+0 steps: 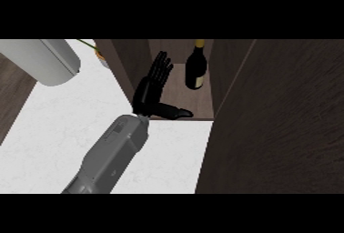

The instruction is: Pick up the wine, place it into the cabinet and close the cabinet

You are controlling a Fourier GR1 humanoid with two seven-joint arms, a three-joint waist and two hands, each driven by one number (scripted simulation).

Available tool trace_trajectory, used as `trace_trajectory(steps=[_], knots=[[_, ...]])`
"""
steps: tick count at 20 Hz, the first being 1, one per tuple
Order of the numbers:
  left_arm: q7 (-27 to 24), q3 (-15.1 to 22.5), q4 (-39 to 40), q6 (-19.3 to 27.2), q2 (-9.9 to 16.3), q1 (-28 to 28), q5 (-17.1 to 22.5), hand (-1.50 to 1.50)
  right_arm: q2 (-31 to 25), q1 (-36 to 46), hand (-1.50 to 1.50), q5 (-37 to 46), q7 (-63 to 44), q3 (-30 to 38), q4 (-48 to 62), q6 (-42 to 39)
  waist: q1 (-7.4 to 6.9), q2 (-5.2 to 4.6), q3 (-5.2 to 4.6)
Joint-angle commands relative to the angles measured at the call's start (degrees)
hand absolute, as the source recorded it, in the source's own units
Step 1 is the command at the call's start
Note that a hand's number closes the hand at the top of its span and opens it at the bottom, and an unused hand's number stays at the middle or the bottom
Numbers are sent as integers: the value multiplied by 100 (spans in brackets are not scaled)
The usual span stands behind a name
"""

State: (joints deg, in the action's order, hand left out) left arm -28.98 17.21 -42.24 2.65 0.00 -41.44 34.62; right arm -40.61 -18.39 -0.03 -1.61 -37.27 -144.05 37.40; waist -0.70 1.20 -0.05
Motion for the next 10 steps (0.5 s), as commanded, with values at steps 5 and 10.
trace_trajectory(steps=[5, 10], knots=[[346, 671, -2028, 423, 69, 1672, -197, -150, -227, -374, -150, -242, -364, 51, -1136, 17, -57, -8, 7], [512, 734, -2867, 354, 338, 2457, -101, -150, -332, -306, -150, -59, -419, -53, -1279, 8, 33, -68, -1]])
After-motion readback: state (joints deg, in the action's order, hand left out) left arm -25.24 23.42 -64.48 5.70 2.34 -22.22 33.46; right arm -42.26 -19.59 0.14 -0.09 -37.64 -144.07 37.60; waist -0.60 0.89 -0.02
